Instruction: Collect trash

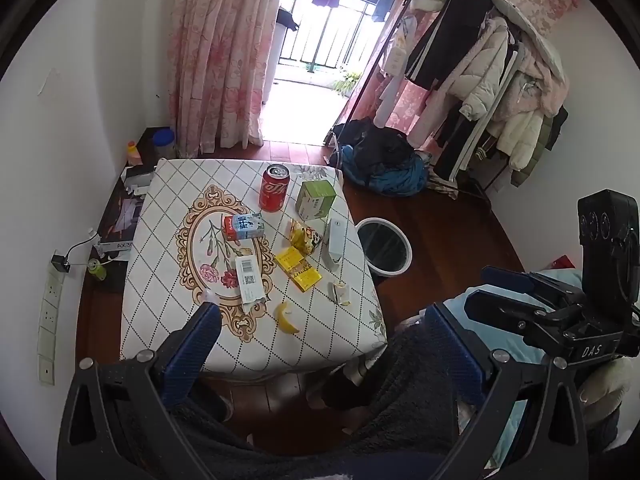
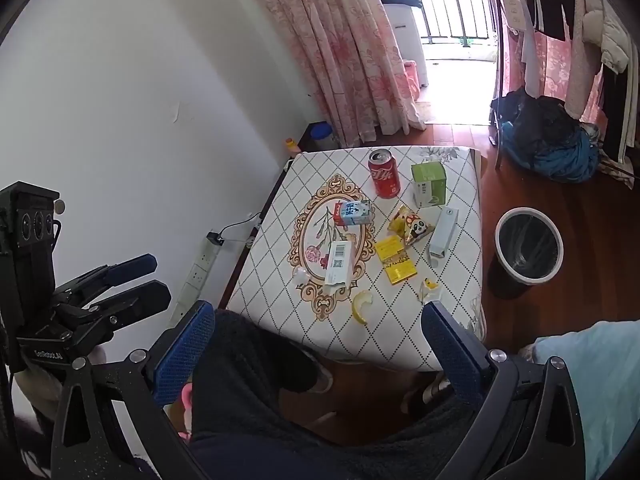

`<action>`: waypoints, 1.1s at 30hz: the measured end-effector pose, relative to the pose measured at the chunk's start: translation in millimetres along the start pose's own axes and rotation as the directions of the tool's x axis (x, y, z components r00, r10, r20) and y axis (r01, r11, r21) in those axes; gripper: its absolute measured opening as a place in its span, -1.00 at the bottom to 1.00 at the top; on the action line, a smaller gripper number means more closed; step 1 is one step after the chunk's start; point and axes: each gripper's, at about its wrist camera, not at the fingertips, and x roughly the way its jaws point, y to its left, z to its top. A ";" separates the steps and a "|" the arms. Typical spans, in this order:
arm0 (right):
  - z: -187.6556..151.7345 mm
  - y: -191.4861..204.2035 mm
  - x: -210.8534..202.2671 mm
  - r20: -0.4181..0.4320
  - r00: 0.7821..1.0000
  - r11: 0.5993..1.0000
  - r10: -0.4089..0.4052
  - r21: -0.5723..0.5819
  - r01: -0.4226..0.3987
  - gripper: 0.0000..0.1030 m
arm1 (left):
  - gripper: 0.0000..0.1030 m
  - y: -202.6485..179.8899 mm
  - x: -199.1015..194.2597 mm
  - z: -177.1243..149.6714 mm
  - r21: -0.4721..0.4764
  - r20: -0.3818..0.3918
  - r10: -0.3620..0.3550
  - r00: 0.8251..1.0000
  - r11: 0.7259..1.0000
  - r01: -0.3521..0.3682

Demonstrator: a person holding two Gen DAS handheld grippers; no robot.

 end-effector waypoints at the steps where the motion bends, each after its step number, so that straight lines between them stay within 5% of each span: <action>1: 0.8 0.4 0.1 -0.001 1.000 1.000 -0.001 -0.001 0.001 1.00 | 1.00 -0.1 0.4 -0.2 -0.001 0.000 0.001 1.000 1.000 -0.001; 33: 2.0 -0.2 0.1 -0.002 1.000 1.000 -0.006 -0.011 0.006 1.00 | 1.00 -1.0 0.1 -1.1 -0.008 0.002 0.000 1.000 1.000 0.000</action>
